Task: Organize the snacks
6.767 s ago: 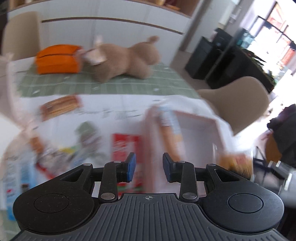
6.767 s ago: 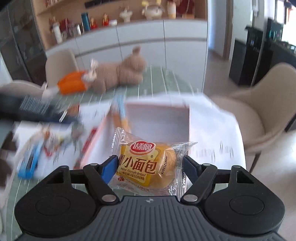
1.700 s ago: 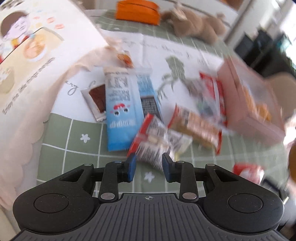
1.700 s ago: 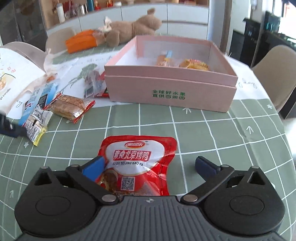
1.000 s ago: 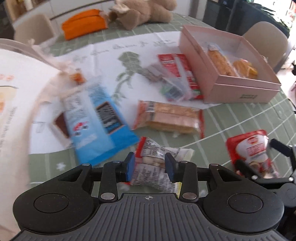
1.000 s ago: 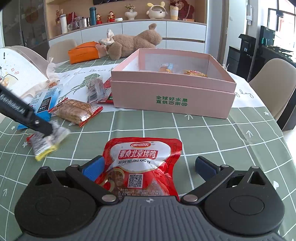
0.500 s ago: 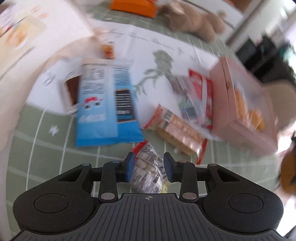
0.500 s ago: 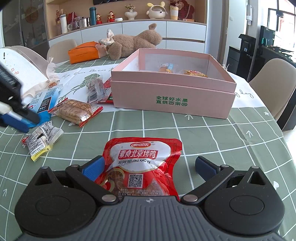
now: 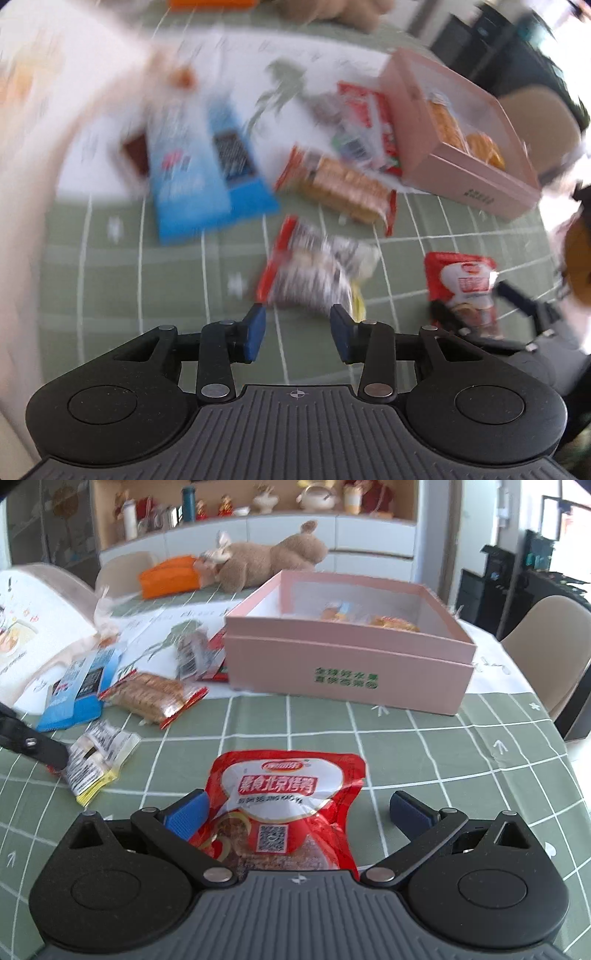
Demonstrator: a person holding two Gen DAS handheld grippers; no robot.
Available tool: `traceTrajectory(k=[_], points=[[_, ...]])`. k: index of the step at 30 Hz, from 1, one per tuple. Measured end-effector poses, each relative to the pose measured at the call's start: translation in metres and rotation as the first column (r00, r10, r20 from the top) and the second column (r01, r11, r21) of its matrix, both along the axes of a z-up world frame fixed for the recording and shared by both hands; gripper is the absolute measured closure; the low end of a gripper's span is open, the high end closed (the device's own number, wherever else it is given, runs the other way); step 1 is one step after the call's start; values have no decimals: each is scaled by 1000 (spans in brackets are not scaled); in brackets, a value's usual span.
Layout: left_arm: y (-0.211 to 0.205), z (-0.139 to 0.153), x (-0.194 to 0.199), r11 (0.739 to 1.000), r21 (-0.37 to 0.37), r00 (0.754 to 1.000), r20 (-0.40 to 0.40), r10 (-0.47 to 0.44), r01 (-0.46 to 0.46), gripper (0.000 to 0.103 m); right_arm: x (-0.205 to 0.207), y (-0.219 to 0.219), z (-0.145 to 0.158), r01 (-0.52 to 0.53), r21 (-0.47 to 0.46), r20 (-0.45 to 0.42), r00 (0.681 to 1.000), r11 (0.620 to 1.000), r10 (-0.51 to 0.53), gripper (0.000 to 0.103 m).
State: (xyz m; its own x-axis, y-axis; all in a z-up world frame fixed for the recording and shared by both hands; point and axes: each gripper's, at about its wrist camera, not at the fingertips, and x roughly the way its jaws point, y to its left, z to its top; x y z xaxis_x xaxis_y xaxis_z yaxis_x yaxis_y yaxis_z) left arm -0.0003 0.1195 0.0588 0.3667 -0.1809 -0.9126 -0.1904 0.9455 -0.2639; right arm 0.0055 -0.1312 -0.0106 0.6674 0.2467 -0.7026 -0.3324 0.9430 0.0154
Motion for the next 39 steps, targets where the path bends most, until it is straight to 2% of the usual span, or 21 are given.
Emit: traceTrajectory(k=[2,5,7,8,9,11,13,15,17,20,21,24,26,28,30,31,34,37,39], points=[[2,-6,2,999,-33,1000,-5,22,-23,60,2,4,3,-71,-20,-27,997,997,70,0],[-3,-13,8,1000,17,1000,20,-4,4,57,9,8,8,-105,-33,-87,991,994,102,0],[-2,-11,9,998,49,998,39,-39,37,55,14,7,19,-100,21,-127,987,995,101,7],[0,-11,10,996,72,998,43,-49,46,54,16,5,26,-97,65,-124,987,993,104,12],[3,-10,11,995,90,998,47,-50,46,55,17,6,32,-94,98,-112,988,991,105,12],[11,-9,14,991,134,999,45,-25,19,61,23,16,42,-100,101,-82,991,990,109,14],[21,-7,13,995,101,999,50,8,-13,62,31,34,46,-128,72,-65,989,989,132,26],[29,-4,11,999,35,997,59,40,-42,62,40,50,43,-142,53,-70,987,989,145,48],[33,-2,8,997,-6,995,65,71,-71,62,47,64,38,-147,60,-76,986,987,151,49],[33,-3,10,995,-23,994,55,97,-95,62,50,81,29,-180,49,-104,978,983,184,49],[32,-3,11,995,-18,994,54,95,-95,62,46,84,25,-207,55,-125,969,977,213,49],[28,-7,15,997,6,995,56,81,-81,62,24,86,24,-293,28,-107,950,956,295,48],[20,-8,20,998,28,997,64,48,-50,62,14,80,28,-308,24,-102,946,951,309,48],[9,-6,23,998,69,997,80,-4,-2,62,7,64,37,-271,31,-85,958,962,273,46],[-3,0,24,990,130,993,101,-62,48,62,5,43,45,-208,36,-57,976,977,210,30],[-8,4,23,985,159,990,114,-80,62,62,4,31,47,-166,35,-39,985,986,167,27],[-25,16,19,966,236,975,166,-148,106,62,7,-5,44,-24,26,-25,999,999,25,22],[-46,11,21,942,272,960,141,-240,196,61,16,-35,27,151,28,-56,987,988,-149,22],[-60,2,21,918,309,952,99,-290,248,61,23,-50,16,221,54,-94,972,974,-215,22]])
